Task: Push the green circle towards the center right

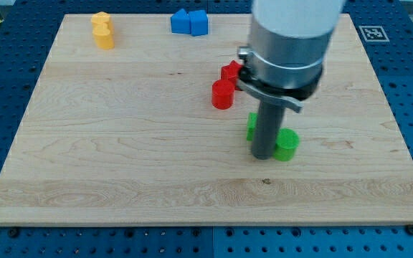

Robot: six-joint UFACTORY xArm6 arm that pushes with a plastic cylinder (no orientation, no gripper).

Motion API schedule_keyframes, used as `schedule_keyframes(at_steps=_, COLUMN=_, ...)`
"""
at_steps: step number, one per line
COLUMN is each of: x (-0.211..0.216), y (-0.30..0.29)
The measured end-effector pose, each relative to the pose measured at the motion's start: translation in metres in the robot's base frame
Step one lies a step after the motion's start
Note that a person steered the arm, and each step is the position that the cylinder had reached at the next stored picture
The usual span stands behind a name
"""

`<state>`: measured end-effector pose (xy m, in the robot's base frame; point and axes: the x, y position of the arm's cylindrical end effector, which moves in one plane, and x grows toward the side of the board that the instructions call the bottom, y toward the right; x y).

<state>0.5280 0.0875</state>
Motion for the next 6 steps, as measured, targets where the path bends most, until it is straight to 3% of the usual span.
schedule_keyframes(at_steps=3, x=0.014, y=0.097)
schedule_keyframes(at_steps=6, x=0.013, y=0.085)
